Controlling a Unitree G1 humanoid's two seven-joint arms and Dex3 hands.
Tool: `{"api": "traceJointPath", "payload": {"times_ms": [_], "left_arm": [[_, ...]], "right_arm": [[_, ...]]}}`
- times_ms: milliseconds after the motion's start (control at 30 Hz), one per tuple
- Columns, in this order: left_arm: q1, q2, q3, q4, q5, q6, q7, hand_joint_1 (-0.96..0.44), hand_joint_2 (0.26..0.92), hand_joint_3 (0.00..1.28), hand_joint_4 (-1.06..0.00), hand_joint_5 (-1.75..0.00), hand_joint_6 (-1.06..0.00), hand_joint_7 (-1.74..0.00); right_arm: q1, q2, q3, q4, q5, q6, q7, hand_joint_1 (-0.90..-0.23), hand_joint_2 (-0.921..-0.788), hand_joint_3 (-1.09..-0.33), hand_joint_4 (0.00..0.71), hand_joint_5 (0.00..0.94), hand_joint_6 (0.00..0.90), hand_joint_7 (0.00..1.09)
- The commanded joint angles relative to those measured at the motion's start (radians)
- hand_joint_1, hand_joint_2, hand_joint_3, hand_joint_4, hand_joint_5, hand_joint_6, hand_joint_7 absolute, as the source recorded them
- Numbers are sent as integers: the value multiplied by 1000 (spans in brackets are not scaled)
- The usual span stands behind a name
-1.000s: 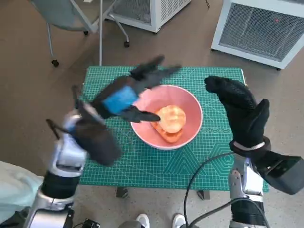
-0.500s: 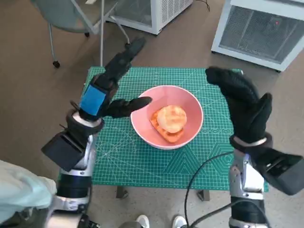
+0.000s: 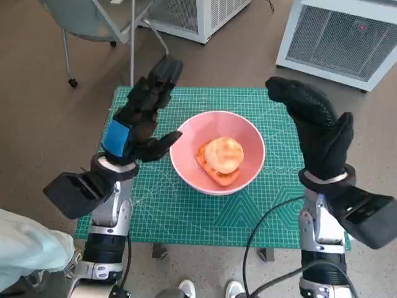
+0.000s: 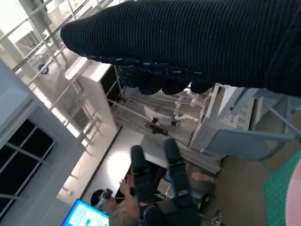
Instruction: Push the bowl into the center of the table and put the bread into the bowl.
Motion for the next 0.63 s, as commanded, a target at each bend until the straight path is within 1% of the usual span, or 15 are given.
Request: {"api": "traceJointPath", "payload": {"times_ms": [33,167,367,633], "left_arm": [[13,-4,9,22,15,-40,-6,-644,921,344,-152,-3,-187,-1],[13,-5,13,37,31,-65,2,-641,921,342,-148,-1,-179,0],[15,-11,18,50,31,-89,5,-638,921,339,-150,-2,-184,-4],[19,-18,17,51,34,-94,15,-634,921,334,-159,-5,-196,-9]], "right_arm": [[4,-9,4,-2,-16,20,-13,-632,-921,-649,134,4,-1,515],[4,-13,6,-6,-21,22,-16,-633,-921,-650,135,4,-1,513],[2,-15,4,-3,-20,28,-17,-638,-921,-649,134,3,-1,508],[-2,-17,1,9,-19,32,-16,-632,-921,-643,134,2,-1,507]]}}
